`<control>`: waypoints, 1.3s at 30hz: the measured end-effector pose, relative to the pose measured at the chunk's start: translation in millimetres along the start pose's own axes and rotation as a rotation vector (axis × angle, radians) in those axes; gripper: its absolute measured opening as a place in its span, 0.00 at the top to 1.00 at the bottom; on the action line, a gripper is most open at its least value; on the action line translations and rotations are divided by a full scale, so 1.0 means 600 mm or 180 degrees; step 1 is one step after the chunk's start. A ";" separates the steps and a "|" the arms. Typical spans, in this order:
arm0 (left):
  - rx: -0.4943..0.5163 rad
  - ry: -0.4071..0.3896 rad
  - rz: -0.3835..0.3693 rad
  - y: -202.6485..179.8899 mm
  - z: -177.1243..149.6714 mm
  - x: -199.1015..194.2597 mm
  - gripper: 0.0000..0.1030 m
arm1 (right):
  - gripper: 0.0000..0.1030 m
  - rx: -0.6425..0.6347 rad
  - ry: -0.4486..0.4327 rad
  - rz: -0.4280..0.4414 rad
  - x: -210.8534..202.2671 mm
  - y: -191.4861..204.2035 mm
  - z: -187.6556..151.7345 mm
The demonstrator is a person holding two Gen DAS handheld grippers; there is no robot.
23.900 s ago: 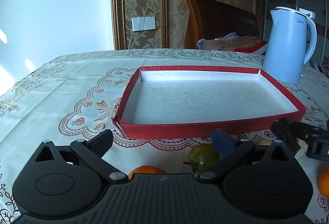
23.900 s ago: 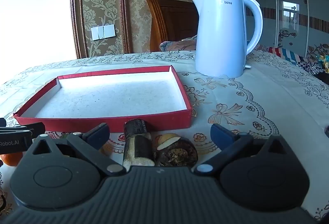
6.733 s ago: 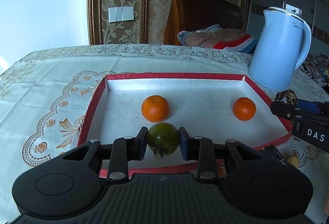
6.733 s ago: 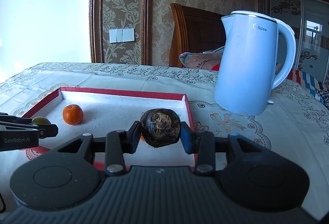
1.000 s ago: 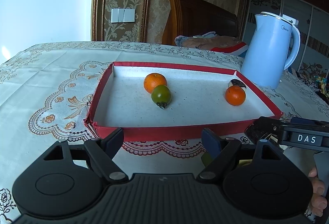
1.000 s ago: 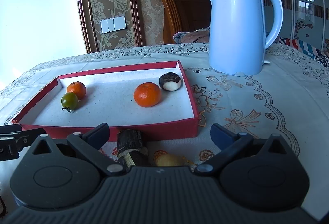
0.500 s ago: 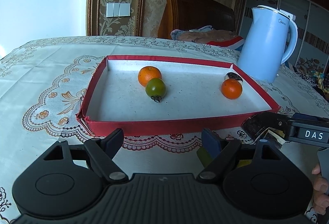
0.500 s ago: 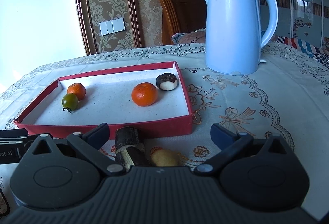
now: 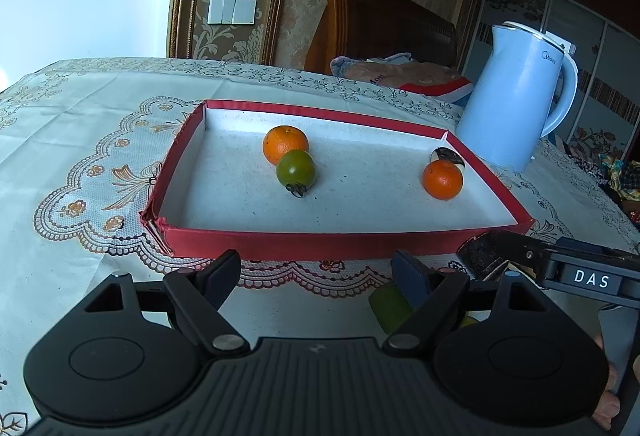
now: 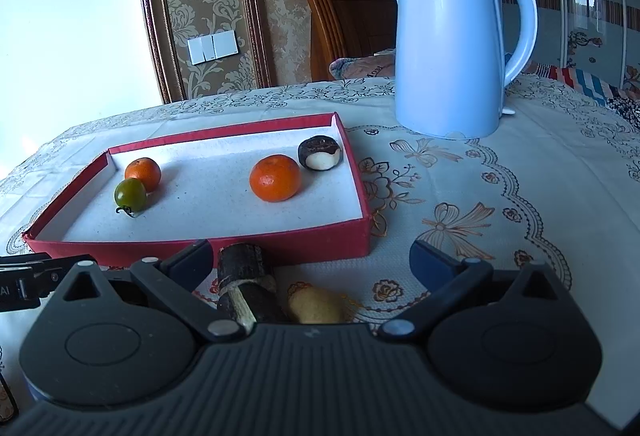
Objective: Organize fruits
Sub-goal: 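Lower the left gripper onto the green cucumber piece and close around it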
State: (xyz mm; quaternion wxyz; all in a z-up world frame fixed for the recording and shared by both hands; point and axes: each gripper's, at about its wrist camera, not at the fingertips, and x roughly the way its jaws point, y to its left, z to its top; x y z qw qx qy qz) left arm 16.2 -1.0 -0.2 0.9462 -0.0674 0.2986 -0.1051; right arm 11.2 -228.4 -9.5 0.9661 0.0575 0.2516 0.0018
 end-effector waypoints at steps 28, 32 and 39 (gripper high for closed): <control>0.0011 0.0052 0.0162 -0.009 -0.012 -0.024 0.15 | 0.00 0.0008 0.0030 -0.0012 0.004 -0.003 0.000; 0.0120 0.0206 0.0206 -0.026 -0.017 -0.003 0.15 | 0.00 -0.0005 0.0036 -0.0016 0.005 -0.002 -0.001; 0.0038 0.0246 0.0286 -0.005 -0.023 0.001 0.16 | 0.00 0.0013 0.0031 -0.0011 0.004 -0.003 -0.001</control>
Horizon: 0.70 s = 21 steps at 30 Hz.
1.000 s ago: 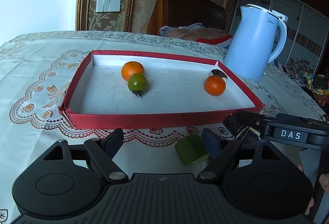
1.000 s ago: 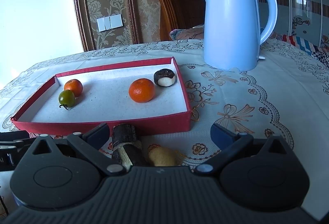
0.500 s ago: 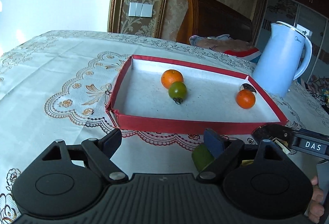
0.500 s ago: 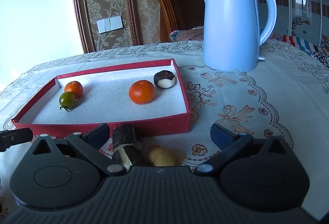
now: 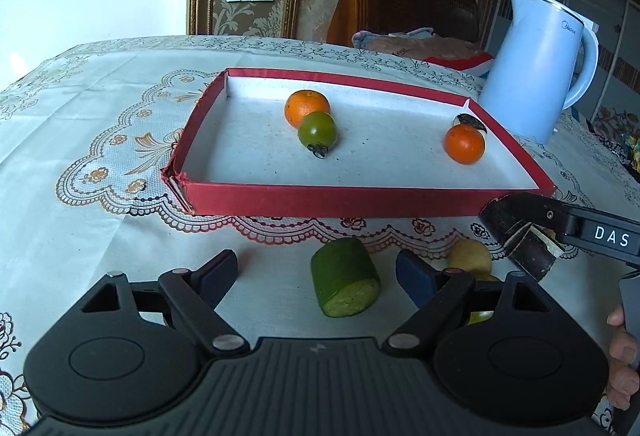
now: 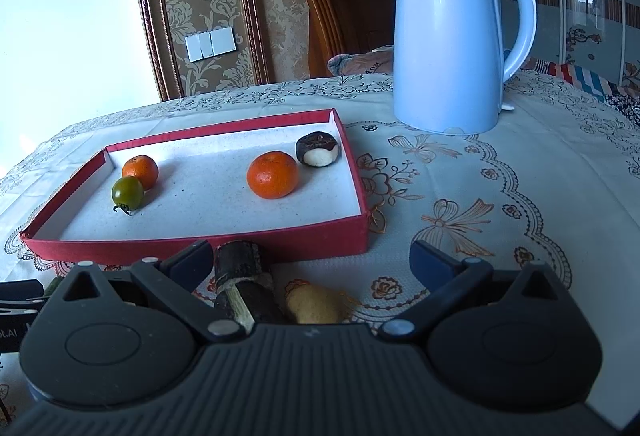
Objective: Organize fruits
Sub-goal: 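Lower the left gripper onto the green cucumber piece and close around it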
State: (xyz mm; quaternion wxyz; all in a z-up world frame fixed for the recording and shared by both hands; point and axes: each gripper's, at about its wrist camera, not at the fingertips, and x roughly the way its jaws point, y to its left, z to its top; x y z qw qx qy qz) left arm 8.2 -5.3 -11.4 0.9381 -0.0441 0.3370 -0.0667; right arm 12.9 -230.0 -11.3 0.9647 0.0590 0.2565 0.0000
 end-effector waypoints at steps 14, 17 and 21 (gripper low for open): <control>0.0290 -0.0066 -0.0111 -0.016 -0.009 -0.011 0.64 | 0.00 0.0068 -0.0079 -0.0039 -0.064 -0.050 -0.024; 0.0359 -0.0086 -0.0093 -0.021 -0.011 -0.011 0.66 | 0.00 -0.0005 -0.0024 -0.0035 -0.073 -0.055 -0.038; 0.0362 -0.0089 -0.0093 -0.022 -0.012 -0.011 0.66 | 0.01 -0.0156 0.0003 0.0030 -0.083 -0.048 -0.048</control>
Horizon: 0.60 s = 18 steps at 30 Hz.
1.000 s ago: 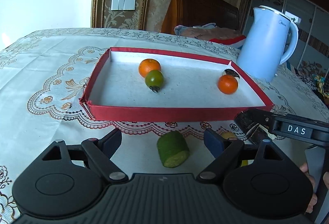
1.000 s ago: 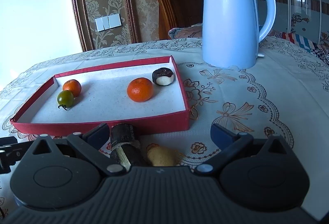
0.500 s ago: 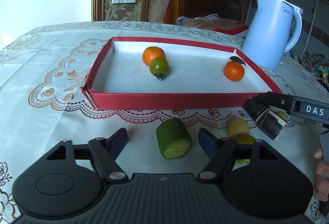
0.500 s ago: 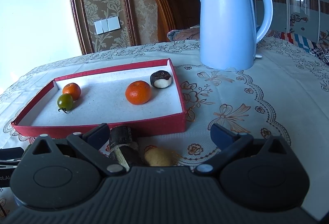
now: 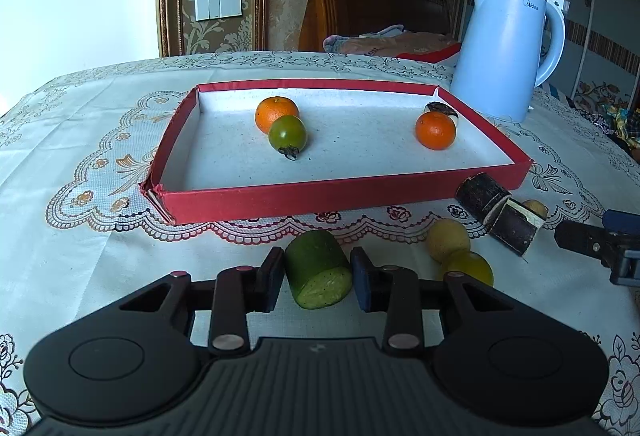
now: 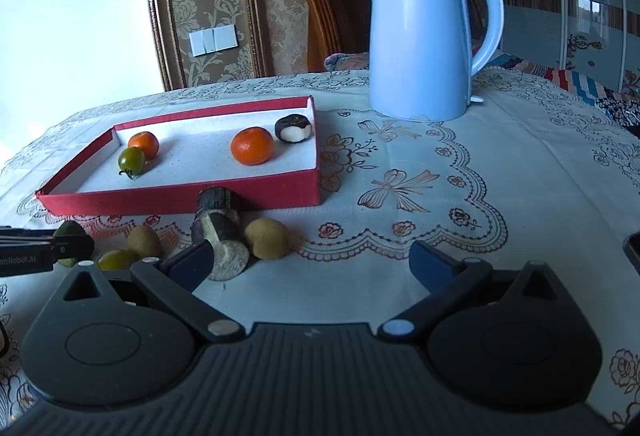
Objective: Organize fruits
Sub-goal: 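Lower the left gripper onto the green cucumber piece and close around it, then grasp a dark sugarcane piece with the right gripper while the left holds the cucumber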
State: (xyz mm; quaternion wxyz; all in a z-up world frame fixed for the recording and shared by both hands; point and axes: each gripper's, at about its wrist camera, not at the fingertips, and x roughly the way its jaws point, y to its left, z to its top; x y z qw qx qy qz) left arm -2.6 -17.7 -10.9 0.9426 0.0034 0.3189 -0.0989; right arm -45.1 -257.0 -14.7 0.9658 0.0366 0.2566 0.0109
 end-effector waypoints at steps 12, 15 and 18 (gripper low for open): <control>-0.0015 0.0004 -0.0020 0.002 -0.001 -0.003 0.66 | 0.23 -0.0528 -0.0074 -0.0282 -0.007 0.025 0.007; -0.0015 0.0003 -0.0020 0.002 -0.001 -0.003 0.66 | 0.23 -0.0573 0.0046 -0.0324 0.011 0.015 0.011; -0.0027 0.0006 -0.0029 0.003 -0.001 -0.003 0.66 | 0.24 -0.0641 0.0152 -0.0248 0.031 0.022 0.013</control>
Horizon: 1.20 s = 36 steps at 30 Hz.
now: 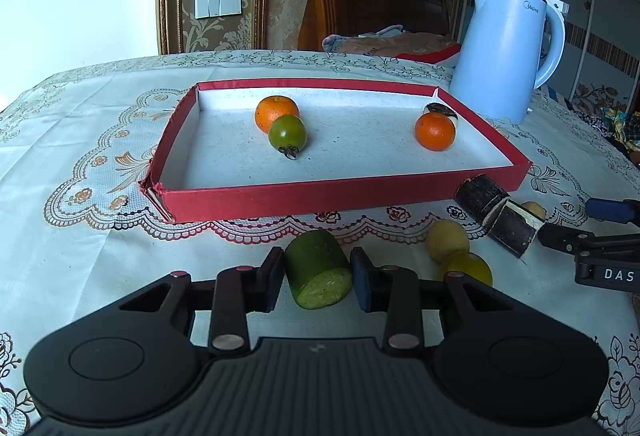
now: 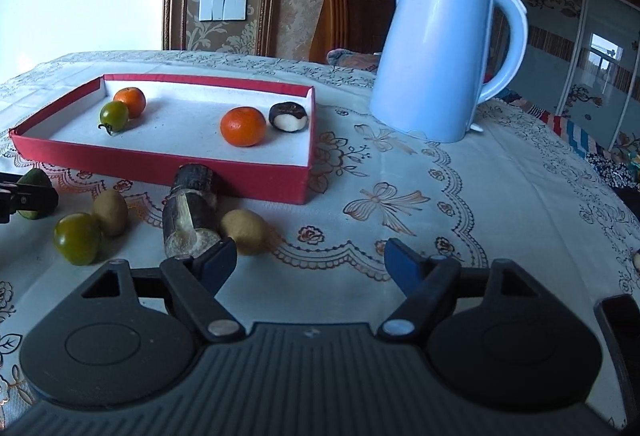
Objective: Organize fruits
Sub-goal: 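Grasp a dark sugarcane piece with the right gripper while the left holds the cucumber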
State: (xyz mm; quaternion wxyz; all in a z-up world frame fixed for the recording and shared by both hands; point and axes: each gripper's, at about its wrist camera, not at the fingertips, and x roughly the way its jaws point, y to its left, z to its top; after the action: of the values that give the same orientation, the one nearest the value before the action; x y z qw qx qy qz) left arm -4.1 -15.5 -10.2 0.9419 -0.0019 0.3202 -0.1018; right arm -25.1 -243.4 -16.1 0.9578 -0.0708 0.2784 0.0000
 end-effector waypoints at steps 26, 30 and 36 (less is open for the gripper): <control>-0.0047 0.0015 -0.0025 -0.002 -0.001 0.001 0.66 | 0.26 -0.0200 -0.0159 0.0710 -0.025 0.013 0.008; -0.0050 0.0015 -0.0027 -0.001 -0.001 0.001 0.66 | 0.38 -0.0302 -0.0038 0.0817 -0.008 0.034 0.007; -0.0025 0.0012 -0.0023 -0.002 -0.001 0.001 0.66 | 0.38 -0.0370 -0.0054 0.0792 0.004 0.049 0.018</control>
State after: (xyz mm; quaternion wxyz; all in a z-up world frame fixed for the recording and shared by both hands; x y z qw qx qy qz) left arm -4.2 -16.7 -11.1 0.9408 -0.0066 0.3224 -0.1040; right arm -18.4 -213.3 -12.6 0.9470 -0.0912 0.2765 0.1354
